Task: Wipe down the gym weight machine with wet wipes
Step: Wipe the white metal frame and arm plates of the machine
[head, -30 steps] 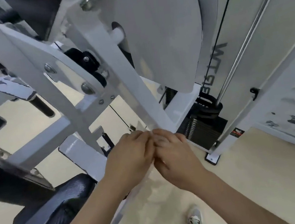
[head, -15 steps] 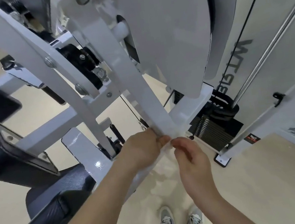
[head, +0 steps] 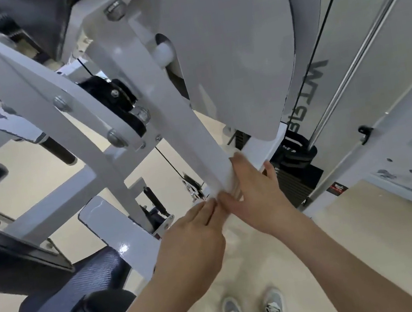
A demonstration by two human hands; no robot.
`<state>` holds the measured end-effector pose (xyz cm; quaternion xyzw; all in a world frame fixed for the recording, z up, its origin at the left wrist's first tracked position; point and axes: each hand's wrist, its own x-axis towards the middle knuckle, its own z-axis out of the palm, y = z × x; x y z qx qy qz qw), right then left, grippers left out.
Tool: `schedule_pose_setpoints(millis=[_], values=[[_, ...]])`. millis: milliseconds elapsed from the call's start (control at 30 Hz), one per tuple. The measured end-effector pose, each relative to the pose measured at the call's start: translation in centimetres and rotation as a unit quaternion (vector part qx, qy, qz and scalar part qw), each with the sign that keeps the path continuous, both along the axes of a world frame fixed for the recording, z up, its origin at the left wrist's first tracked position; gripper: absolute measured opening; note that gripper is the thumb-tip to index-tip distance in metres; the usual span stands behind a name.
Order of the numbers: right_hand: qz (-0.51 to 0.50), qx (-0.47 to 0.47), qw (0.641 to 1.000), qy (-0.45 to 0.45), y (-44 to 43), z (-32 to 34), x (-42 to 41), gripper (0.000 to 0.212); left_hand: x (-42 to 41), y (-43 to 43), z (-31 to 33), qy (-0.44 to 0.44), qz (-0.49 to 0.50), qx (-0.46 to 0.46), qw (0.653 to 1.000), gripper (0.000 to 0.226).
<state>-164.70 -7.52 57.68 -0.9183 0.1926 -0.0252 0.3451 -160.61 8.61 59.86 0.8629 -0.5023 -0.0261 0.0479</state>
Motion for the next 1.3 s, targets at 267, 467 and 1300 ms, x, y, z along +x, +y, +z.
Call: schedule_pose_setpoints(millis=[267, 467, 1300], values=[[-0.020, -0.155, 0.987, 0.024, -2.8, -1.1, -1.8, 0.097, -0.5, -0.9, -1.0, -0.031, -0.022, -0.016, 0.999, 0.055], [0.059, -0.243, 0.968, 0.012, -2.0, -2.5, -4.3, 0.064, -1.4, -1.7, -0.9, -0.035, -0.029, 0.013, 0.999, 0.052], [0.045, 0.210, 0.977, 0.000, -18.4, -2.7, 3.3, 0.042, -3.2, -20.2, -3.0, -0.087, 0.211, 0.073, 0.971, 0.081]])
